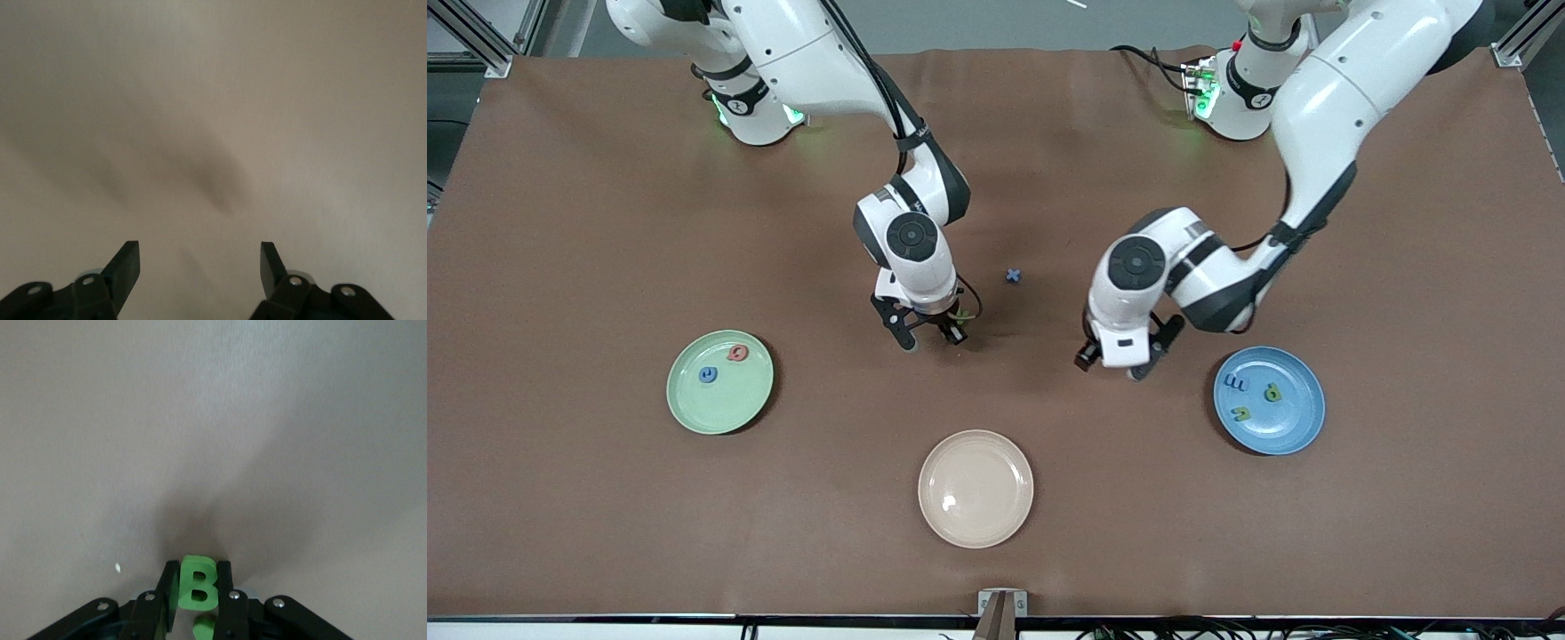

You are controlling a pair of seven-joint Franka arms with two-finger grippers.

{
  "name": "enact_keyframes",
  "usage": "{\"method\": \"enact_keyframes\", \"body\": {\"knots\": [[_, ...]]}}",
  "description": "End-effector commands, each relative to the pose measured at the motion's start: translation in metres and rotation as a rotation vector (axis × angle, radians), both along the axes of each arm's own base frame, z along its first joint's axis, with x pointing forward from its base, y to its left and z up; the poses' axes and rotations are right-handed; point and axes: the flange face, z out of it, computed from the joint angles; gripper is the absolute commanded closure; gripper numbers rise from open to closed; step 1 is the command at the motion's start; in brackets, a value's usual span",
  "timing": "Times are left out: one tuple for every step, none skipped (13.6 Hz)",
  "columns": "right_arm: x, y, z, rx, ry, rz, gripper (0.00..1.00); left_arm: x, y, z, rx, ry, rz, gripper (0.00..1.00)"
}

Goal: Sort upper and lower case letters into plates
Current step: 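Carry the green B to the green plate while the left gripper grasps blue x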

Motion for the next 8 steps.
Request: {"method": "enact_keyframes", "body": {"knots": [[0.032, -0.040, 0.012, -0.017, 0.041, 0.051, 1.00, -0.027, -0.029, -0.012, -0.025, 0.004, 0.066, 0.21], [0.044, -0.062, 0.022, -0.022, 0.063, 0.077, 1.00, -0.038, -0.040, -0.015, -0.040, 0.000, 0.086, 0.22], [0.057, -0.085, 0.035, -0.021, 0.078, 0.106, 1.00, -0.052, -0.051, -0.020, -0.048, -0.002, 0.098, 0.23], [0.067, -0.108, 0.045, -0.021, 0.097, 0.144, 1.00, -0.062, -0.057, -0.024, -0.047, 0.002, 0.109, 0.24], [0.078, -0.136, 0.058, -0.018, 0.119, 0.177, 1.00, -0.069, -0.063, -0.025, -0.045, 0.004, 0.126, 0.24], [0.088, -0.166, 0.071, -0.011, 0.140, 0.210, 1.00, -0.080, -0.073, -0.026, -0.043, 0.008, 0.137, 0.24], [0.097, -0.198, 0.084, 0.000, 0.158, 0.246, 1.00, -0.092, -0.083, -0.028, -0.039, 0.012, 0.151, 0.25], [0.101, -0.226, 0.093, 0.011, 0.168, 0.296, 1.00, -0.098, -0.087, -0.029, -0.041, 0.014, 0.164, 0.26]]}}
